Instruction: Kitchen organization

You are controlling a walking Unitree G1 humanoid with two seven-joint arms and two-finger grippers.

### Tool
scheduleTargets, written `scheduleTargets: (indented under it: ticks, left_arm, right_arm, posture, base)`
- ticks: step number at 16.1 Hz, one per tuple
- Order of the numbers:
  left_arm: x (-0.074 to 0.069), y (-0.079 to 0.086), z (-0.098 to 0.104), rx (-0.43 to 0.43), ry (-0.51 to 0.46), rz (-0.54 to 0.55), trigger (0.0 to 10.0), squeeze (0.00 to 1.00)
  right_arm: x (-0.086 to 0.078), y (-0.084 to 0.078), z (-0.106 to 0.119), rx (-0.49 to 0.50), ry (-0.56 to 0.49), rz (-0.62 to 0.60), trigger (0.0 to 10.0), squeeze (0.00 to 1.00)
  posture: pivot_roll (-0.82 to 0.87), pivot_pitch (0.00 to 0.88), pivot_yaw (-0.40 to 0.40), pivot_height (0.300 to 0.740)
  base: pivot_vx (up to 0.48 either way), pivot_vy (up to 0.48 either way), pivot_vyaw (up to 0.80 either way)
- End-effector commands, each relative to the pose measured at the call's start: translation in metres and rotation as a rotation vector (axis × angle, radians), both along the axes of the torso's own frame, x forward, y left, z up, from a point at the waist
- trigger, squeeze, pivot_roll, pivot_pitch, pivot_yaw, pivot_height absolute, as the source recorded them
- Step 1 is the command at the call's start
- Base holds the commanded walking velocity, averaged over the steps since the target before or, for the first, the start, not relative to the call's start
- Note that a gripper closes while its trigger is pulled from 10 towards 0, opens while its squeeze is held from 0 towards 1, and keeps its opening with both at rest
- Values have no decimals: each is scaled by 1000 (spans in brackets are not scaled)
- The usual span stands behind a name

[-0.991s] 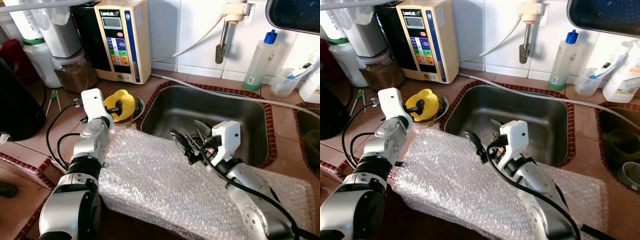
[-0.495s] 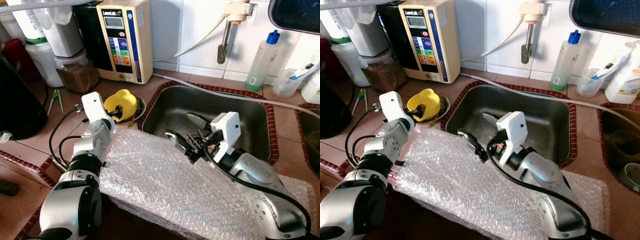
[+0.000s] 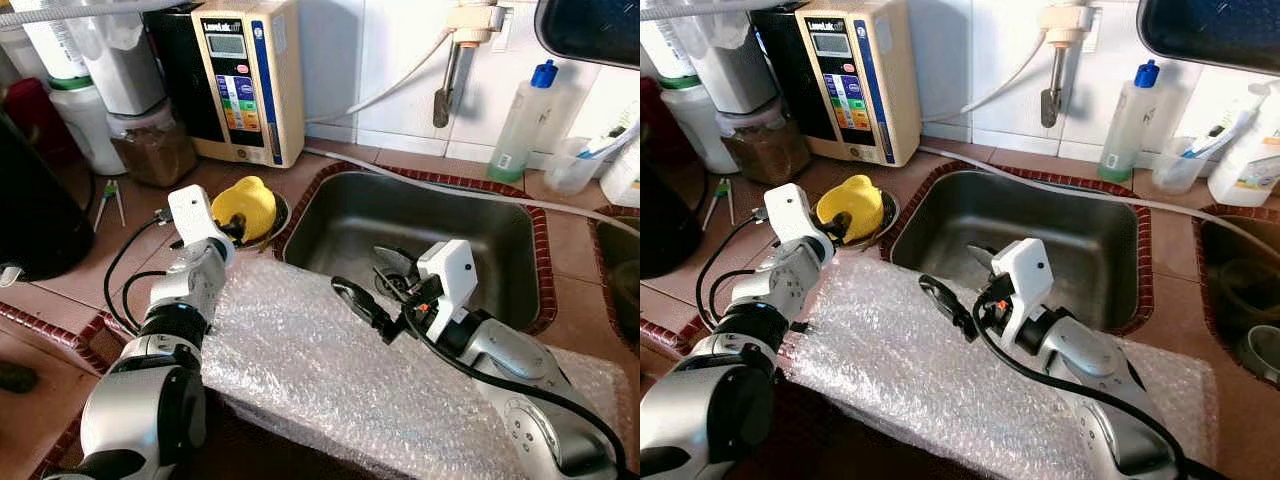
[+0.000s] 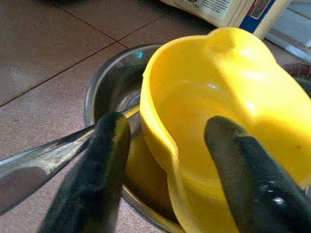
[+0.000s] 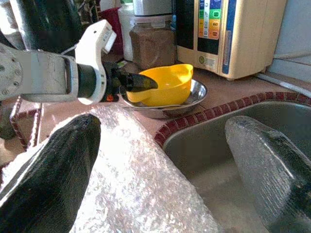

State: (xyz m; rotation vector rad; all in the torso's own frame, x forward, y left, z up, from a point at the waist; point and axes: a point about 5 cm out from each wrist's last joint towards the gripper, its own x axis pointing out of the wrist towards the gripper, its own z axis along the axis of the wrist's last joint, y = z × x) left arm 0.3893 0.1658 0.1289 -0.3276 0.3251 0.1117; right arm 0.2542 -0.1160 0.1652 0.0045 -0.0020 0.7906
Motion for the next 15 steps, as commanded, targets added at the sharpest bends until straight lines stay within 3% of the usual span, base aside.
scheduleTargets:
  ticks: [1,9,15]
  left_arm:
    - [4,5,8,22,-4,7,0,0]
    - [2,17,6,-13,7,23,0,0]
    - [-1,17,-1,-36,33,-2,0,0]
  right_arm:
    - [1,1,6,-14,-34,-4,10000,0]
    - [5,7,8,0,-43,9,10000,0]
    - [6,8,7,-8,-45,5,10000,0]
  posture:
    - [-147,0,105,740]
    - [-140,0,91,740]
    - [-145,0,97,740]
  base:
    - [0,0,0]
    - [0,0,0]
    - [0,0,0]
